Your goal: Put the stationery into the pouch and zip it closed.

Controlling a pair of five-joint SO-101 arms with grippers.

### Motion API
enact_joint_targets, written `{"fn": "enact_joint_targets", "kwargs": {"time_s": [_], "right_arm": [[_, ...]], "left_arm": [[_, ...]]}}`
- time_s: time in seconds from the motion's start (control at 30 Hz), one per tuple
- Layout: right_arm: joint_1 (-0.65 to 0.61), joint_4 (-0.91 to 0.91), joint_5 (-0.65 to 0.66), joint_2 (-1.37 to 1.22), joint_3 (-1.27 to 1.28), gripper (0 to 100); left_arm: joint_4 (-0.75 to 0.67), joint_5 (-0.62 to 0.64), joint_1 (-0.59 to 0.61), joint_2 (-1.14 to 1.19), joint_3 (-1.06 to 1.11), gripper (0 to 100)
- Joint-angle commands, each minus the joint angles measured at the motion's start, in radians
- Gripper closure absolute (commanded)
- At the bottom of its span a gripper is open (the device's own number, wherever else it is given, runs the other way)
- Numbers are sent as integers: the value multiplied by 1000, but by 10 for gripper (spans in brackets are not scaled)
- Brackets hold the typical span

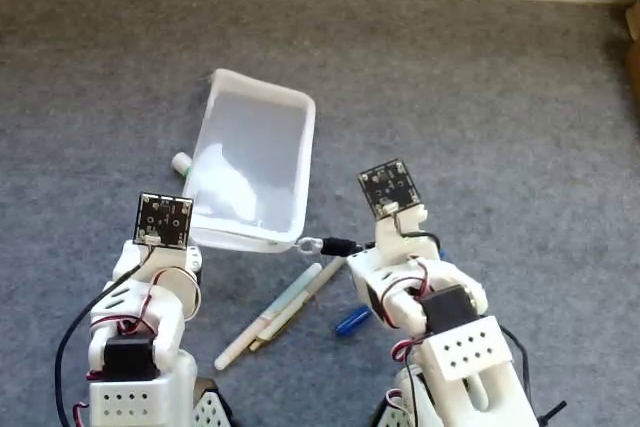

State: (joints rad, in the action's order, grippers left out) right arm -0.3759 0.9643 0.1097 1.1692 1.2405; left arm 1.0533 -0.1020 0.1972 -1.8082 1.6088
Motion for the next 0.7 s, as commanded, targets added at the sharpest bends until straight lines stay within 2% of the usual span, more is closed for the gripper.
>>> {"fn": "enact_joint_targets", "kwargs": {"time_s": [0.0, 0.13, 0.4, 0.5, 0.67], "right_arm": [[19, 10, -25, 105, -54, 994], [-5, 42, -25, 220, -50, 994], [-108, 159, -25, 346, -50, 994], [-110, 159, -23, 354, -50, 994], [-150, 153, -12, 352, -44, 992]], "left_arm": [[-23, 5, 21, -12, -64, 969], [-21, 3, -7, -10, -54, 944], [-68, 8, -24, -8, 12, 704], [-118, 8, -24, -8, 41, 702], [-121, 8, -24, -8, 41, 702]]}}
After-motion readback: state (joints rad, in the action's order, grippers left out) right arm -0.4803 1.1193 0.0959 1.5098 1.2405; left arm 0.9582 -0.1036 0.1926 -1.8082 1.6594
